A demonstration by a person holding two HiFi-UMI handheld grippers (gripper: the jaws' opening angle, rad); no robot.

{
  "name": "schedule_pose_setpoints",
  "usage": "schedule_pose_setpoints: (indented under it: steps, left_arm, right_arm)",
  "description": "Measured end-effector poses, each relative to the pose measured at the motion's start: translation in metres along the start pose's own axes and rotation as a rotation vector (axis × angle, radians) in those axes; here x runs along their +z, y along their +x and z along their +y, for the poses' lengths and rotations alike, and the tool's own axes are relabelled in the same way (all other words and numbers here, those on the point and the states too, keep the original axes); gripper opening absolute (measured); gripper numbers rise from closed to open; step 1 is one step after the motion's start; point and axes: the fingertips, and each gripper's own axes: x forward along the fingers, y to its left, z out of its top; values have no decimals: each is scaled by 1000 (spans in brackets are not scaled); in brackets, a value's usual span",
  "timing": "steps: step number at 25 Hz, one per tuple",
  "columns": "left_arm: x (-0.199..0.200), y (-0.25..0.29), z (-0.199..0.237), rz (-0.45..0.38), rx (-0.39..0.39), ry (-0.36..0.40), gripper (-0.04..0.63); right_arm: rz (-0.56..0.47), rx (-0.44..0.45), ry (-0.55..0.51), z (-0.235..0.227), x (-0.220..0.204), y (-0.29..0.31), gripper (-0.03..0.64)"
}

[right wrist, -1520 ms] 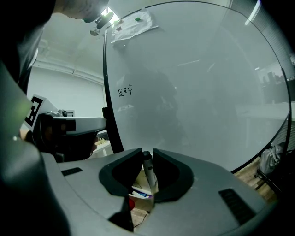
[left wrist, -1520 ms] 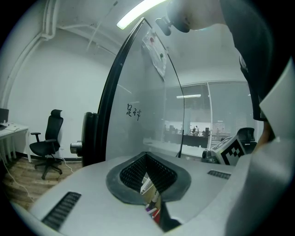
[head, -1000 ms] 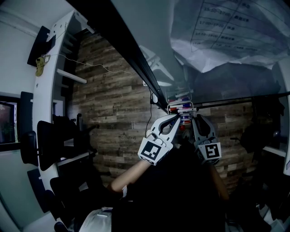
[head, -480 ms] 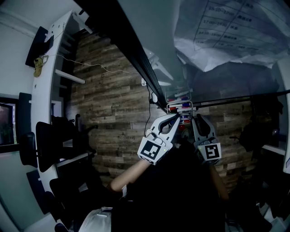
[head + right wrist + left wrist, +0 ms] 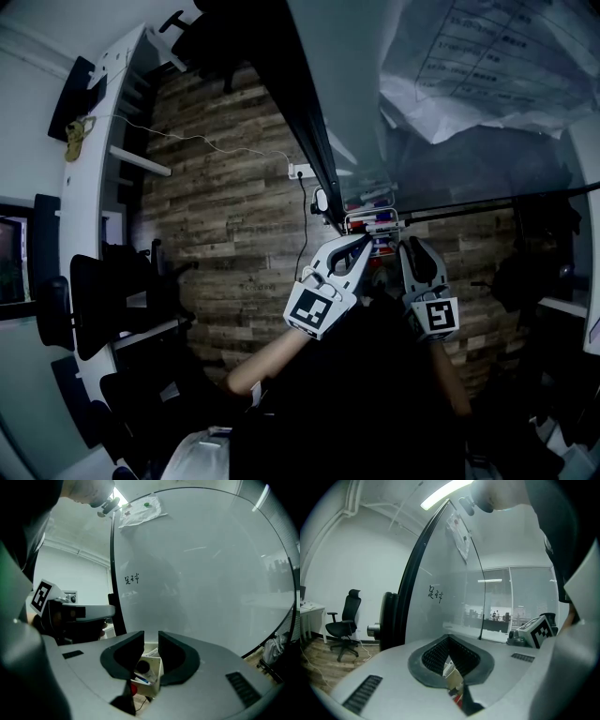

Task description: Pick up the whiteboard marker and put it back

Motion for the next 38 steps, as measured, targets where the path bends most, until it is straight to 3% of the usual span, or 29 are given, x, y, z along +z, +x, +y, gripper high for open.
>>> schedule_pose_setpoints:
  steps: [16,23,38]
  left_arm:
    - [5,-8,3,-29,-7,-14,6]
    - [7,-15,4,-39,-9,0,6]
    - [16,-36,1,-90,-1,2,6]
  right_arm:
    - [-26,-56,2,-3,4,-9,78]
    - [-72,-79,-20,0,14,-16,17]
    - [-118,-140,-66,19,40,-39,14]
